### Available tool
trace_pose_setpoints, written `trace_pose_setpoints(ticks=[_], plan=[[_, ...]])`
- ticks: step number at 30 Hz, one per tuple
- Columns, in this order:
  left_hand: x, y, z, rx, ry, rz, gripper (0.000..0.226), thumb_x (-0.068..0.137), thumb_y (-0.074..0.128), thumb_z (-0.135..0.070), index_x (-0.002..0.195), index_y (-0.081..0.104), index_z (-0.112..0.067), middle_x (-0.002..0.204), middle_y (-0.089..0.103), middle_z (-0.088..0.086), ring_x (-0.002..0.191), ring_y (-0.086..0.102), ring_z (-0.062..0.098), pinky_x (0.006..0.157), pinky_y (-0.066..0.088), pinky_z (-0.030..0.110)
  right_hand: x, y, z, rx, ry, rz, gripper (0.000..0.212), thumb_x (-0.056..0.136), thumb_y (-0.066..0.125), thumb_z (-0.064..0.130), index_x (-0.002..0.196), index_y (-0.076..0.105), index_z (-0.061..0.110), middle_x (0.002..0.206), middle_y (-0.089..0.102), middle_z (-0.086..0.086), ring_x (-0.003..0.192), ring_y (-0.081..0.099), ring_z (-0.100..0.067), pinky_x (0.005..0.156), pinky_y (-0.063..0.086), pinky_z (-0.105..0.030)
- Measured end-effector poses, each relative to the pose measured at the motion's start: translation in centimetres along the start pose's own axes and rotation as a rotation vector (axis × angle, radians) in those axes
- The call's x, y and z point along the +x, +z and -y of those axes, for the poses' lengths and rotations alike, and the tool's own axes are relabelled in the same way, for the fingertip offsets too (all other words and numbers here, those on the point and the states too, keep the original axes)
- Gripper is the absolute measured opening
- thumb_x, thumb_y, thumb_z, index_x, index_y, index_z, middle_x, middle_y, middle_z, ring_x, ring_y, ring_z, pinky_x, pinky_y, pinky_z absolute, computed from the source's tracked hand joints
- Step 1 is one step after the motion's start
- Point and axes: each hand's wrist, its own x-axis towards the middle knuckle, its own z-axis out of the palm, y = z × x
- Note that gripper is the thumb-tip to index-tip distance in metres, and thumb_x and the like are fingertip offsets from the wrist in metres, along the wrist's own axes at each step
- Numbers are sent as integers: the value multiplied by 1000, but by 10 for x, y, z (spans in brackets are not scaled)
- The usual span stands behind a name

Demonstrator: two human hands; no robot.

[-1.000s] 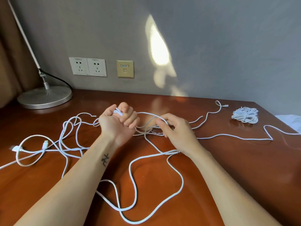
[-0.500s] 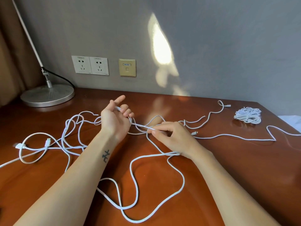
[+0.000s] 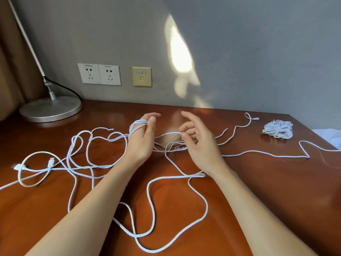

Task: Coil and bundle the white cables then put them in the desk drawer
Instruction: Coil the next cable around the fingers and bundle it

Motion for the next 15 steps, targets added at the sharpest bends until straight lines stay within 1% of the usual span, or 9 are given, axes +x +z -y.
trace_pose_setpoints(ticks=[2,4,6,9,11,13,15], plan=[[-2,0,3,53,34,21,35,108,36,-36,119,66,-21,74,53,-6,69,50,3,68,45,27,0,1,0,10,-16,-8,55,101,59,4,146,50,33,109,65,11,102,68,-15,92,57,-32],[-1,0,3,76,53,42,35,108,36,-37,117,66,-21,76,55,-8,73,54,3,70,45,19,1,2,1,45,-38,-38,54,100,58,2,144,52,32,108,65,9,100,69,-18,92,58,-39],[-1,0,4,82,61,71,36,109,35,-37,111,67,-20,77,58,-6,74,57,6,72,45,20,2,2,1,52,-53,-74,55,100,59,1,144,53,32,107,64,7,97,69,-20,89,59,-43],[-1,0,5,82,28,112,42,107,32,-44,102,68,-22,81,63,1,77,60,11,75,50,29,3,1,0,1,-83,-90,56,100,61,4,147,49,32,104,63,8,94,68,-19,87,59,-38],[-3,0,4,75,-9,141,44,106,31,-48,103,68,-25,81,63,-1,79,62,15,76,51,32,3,0,1,-12,-108,-91,56,100,63,6,148,48,30,103,63,8,92,67,-18,84,59,-33],[-6,1,2,70,-35,161,42,106,32,-48,103,68,-25,78,62,-4,75,61,12,74,51,31,3,0,2,-25,-124,-87,56,99,64,6,148,49,29,102,63,8,91,67,-17,82,58,-28],[-8,-1,0,73,-34,163,39,110,35,-40,102,69,-22,76,61,-5,70,57,7,70,48,27,3,0,1,-29,-123,-81,54,99,64,7,147,50,28,103,64,7,93,67,-16,83,57,-25]])
